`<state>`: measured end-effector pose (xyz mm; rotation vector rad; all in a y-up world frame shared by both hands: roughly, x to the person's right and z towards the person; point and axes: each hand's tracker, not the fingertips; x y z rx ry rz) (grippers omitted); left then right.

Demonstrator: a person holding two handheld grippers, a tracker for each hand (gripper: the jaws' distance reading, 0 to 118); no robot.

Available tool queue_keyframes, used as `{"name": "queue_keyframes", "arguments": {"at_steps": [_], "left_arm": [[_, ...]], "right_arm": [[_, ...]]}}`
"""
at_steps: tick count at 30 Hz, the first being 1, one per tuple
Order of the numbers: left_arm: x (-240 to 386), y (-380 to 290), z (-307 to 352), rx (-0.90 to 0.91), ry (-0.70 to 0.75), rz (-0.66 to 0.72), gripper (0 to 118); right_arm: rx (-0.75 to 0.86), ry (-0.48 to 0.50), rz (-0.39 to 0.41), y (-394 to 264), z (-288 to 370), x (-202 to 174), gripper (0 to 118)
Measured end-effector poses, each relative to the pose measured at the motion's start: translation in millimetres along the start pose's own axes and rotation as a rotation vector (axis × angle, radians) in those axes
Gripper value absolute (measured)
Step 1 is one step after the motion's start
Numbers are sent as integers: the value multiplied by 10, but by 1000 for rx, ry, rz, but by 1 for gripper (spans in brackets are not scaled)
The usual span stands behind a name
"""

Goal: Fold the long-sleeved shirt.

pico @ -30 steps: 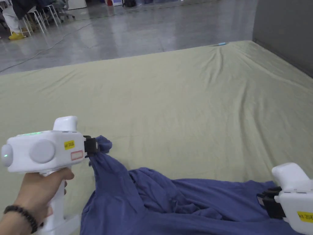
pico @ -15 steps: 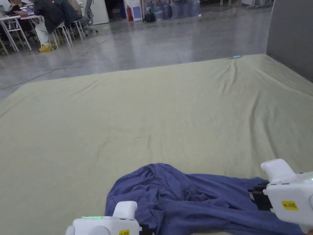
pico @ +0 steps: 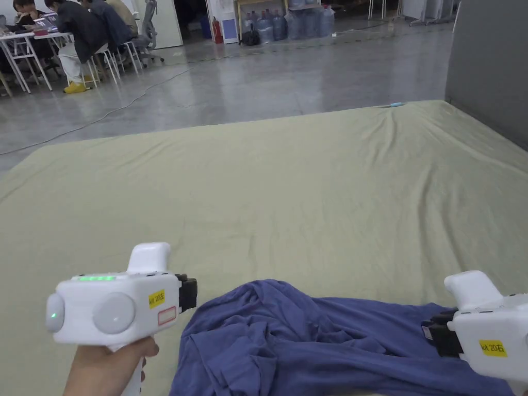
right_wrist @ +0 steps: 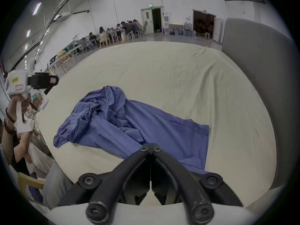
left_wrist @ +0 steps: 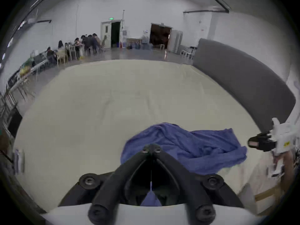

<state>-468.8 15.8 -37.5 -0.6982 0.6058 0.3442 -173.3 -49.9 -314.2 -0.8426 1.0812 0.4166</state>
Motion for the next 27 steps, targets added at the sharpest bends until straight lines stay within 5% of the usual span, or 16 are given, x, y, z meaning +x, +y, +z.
{"name": "queue_keyframes", "arguments": {"at_steps": [2,3,5,8,16,21,22,23,27], "left_arm": [[-140,93,-335,-23,29,3,2],[-150,113,-494,-47,45,-7,29],[-308,189,-1021,-110,95,-53,108],[-378,181,-1484,-169,130,-49,112],[-398,49,-2208,-271,149,-60,107],[-171,-93,-2032,-249,123,-77,54],[-157,-55,-1967,-249,103,-67,33],[-130,-22,-1896,-232,119,-83,0],[-177,141,-1724,-198,101,-103,0]], "right_arm": [[-5,-1,-4,-1,-10,1,0],[-6,-3,-4,-1,-10,3,0],[-7,-3,-4,-17,-42,56,0],[-6,-8,-9,-5,-22,85,0],[-33,-42,-26,24,-99,231,0],[-46,-54,-33,21,-183,254,0],[-48,-54,-34,27,-202,264,0],[-47,-53,-38,50,-216,291,0],[-1,-87,-89,225,-184,469,0]]}}
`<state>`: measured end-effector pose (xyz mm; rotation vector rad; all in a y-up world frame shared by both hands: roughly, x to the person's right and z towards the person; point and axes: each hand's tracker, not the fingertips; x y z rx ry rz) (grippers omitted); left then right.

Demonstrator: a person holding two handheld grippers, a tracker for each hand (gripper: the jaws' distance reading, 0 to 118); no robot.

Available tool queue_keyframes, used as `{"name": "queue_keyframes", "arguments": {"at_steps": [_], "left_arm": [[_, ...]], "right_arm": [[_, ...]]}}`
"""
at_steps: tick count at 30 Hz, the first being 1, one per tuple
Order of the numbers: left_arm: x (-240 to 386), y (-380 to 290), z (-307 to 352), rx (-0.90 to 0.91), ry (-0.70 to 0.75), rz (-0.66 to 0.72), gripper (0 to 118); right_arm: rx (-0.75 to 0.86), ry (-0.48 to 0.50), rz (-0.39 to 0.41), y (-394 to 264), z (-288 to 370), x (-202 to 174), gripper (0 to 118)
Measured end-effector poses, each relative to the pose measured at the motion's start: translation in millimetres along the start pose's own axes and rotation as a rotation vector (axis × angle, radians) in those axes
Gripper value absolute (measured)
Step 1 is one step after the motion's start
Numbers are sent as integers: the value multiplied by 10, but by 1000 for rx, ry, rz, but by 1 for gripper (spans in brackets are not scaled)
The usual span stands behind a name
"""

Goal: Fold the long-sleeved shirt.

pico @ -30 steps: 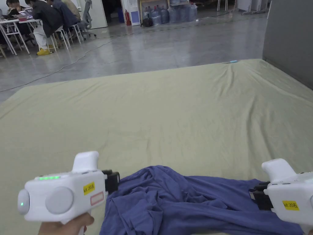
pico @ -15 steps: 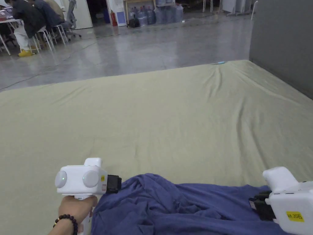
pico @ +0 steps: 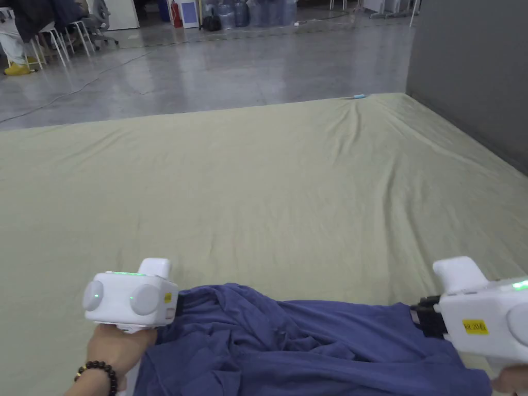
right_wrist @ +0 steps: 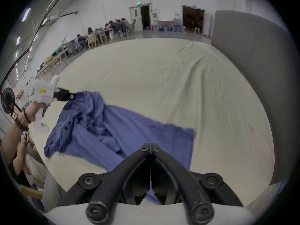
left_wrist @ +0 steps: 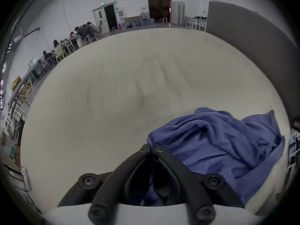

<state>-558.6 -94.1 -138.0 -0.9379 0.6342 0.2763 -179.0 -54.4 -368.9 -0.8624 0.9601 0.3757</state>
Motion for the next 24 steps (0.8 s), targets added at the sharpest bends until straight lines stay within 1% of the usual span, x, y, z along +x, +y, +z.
{"name": "queue_keyframes", "arguments": {"at_steps": [2,4,5,7,8,9,10,11,13,14,15,16,17,18,20,21,22,23,24], "left_arm": [[-59,5,166,36,-36,38,0],[-63,13,285,51,-51,31,0],[-56,11,343,63,-51,24,0],[-29,-48,472,83,-63,28,0],[-34,-54,521,94,-74,35,0],[-36,-56,544,97,-80,36,0],[-56,-75,511,99,-83,35,0],[-59,-82,513,99,-84,36,0],[-70,-80,529,97,-83,30,0],[-29,-101,558,96,-81,30,0],[-32,-104,571,95,-82,32,0],[-41,-104,580,94,-82,32,0],[-54,-106,593,92,-82,33,0],[-39,-112,562,93,-82,35,0],[-54,-122,556,93,-85,48,0],[-62,-127,553,90,-88,53,0],[-62,-157,551,87,-90,57,0],[-63,-177,551,86,-90,57,0],[-64,-190,551,86,-89,57,0]], "right_arm": [[36,-34,-53,160,4,161,0],[43,-65,-103,272,-24,282,0],[37,-84,-127,330,-23,316,19],[-24,-112,-128,402,-131,357,77],[-126,-124,-116,434,-247,371,91],[-167,-118,-103,437,-351,387,91],[-176,-103,-95,423,-453,400,91],[-161,-112,-97,417,-555,399,90],[-239,-178,-116,409,-780,408,89],[-265,-193,-129,410,-890,419,89],[-269,-192,-138,416,-987,427,86],[-275,-194,-144,424,-1059,432,76],[-283,-200,-155,424,-1104,381,59],[-298,-206,-157,431,-1160,366,52],[-384,-210,-142,429,-1358,338,53],[-392,-219,-141,421,-1531,420,52],[-380,-230,-135,437,-1573,410,51],[-405,-239,-127,483,-1553,385,49],[-407,-239,-121,503,-1538,369,46]]}}
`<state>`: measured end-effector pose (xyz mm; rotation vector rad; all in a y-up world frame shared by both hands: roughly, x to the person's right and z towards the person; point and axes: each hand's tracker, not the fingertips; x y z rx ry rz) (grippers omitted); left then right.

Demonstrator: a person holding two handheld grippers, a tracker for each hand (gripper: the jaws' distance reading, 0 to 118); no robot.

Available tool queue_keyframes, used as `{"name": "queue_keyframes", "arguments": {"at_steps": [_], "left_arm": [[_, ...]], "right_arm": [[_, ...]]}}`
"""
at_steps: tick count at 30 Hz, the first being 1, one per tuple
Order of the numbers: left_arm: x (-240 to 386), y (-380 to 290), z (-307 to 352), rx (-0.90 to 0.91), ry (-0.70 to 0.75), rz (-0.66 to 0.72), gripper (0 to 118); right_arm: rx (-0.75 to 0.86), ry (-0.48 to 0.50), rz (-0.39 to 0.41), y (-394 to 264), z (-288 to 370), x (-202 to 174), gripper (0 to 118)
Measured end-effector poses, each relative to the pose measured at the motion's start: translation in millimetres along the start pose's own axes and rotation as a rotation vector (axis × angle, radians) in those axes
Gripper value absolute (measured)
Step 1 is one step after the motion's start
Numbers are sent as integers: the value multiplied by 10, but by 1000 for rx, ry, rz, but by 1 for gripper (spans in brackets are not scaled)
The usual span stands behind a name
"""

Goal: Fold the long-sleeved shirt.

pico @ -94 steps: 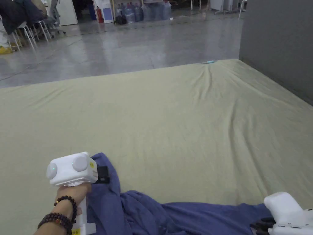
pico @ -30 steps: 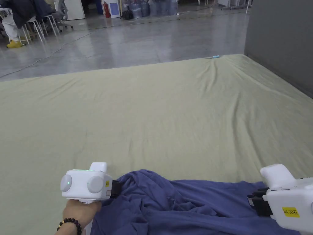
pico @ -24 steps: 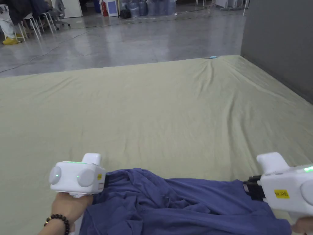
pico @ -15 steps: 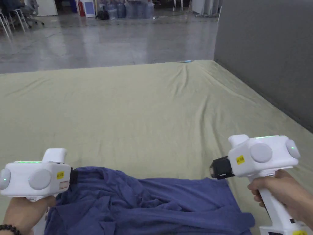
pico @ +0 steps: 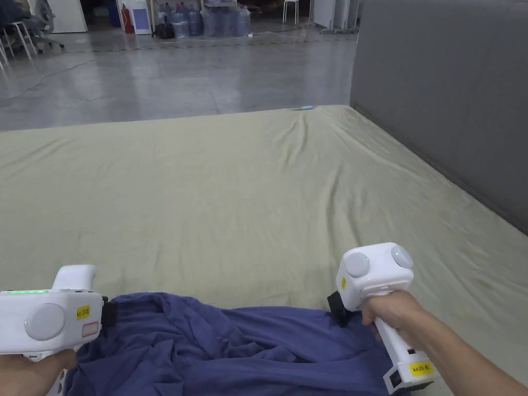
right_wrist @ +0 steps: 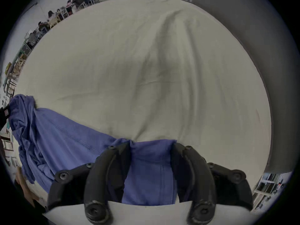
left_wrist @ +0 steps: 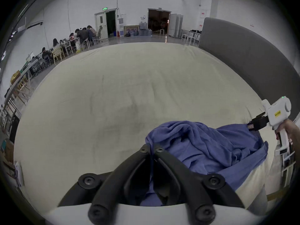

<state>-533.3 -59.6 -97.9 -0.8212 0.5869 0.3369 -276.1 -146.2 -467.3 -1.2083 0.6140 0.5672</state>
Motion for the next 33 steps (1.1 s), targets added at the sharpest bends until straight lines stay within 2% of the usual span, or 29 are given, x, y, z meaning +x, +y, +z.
{"name": "queue_keyframes", "arguments": {"at_steps": [1,3,4,6,9,11,12,18,21,25,33], "left_arm": [[-4,-11,3,1,1,0,0],[30,-1,34,5,-5,12,0],[19,-5,61,8,-8,23,0],[5,14,113,21,-9,33,0],[-61,74,376,95,-28,42,0],[-65,178,648,153,-53,70,0],[-91,231,750,169,-65,67,0],[-238,799,1567,372,-99,102,0],[-292,1368,1926,448,-73,102,0],[-237,2251,2423,566,9,69,0],[-258,3480,3174,780,114,71,0]], "right_arm": [[-3,5,12,15,-35,8,39],[0,62,23,5,-28,24,0],[-4,79,4,-9,-4,23,0],[29,43,24,-100,158,8,0],[136,86,9,-129,559,98,0],[221,184,-35,-53,901,228,0],[259,202,-54,-9,1055,271,0],[479,236,25,525,2192,344,0],[598,219,51,982,2838,253,0],[738,173,37,1592,3767,105,0],[976,99,-87,2308,4989,21,0]]}}
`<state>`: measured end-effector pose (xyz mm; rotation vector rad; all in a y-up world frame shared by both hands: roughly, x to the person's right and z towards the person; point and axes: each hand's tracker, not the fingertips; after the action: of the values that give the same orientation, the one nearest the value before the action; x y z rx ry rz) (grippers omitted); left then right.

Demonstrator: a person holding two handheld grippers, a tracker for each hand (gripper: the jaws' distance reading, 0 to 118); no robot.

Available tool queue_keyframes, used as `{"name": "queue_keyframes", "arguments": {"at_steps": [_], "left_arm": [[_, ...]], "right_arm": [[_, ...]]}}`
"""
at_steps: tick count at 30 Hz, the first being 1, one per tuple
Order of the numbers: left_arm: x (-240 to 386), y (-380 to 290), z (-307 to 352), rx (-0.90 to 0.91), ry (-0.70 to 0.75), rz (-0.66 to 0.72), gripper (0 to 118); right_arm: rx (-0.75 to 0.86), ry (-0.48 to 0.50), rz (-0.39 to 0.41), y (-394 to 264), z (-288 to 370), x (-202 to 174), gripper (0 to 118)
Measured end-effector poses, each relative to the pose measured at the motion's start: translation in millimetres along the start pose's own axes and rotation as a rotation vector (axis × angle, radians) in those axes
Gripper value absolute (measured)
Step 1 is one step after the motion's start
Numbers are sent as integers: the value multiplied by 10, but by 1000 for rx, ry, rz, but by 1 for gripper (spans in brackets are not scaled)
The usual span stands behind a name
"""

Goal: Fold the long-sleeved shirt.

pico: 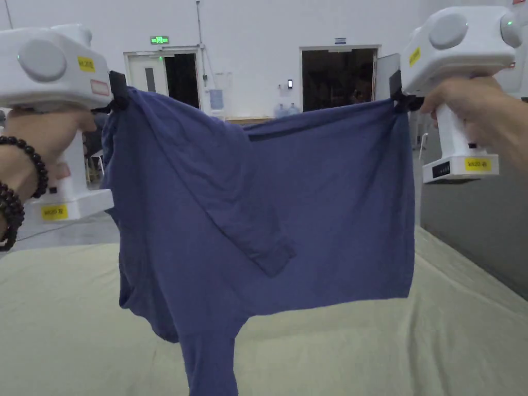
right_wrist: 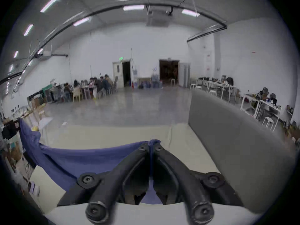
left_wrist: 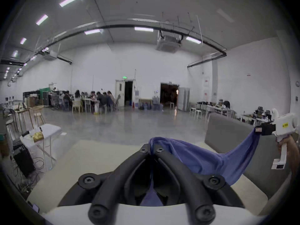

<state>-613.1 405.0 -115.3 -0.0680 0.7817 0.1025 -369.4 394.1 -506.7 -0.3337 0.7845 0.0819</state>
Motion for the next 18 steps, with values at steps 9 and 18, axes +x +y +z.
{"name": "queue_keyframes", "arguments": {"at_steps": [9,18], "left_arm": [[102,347,-200,27,18,2,0],[-65,-1130,-726,-213,14,21,0]], "right_arm": [[42,-32,49,297,82,-149,0],[-190,6,6,-1197,-642,27,0]]}}
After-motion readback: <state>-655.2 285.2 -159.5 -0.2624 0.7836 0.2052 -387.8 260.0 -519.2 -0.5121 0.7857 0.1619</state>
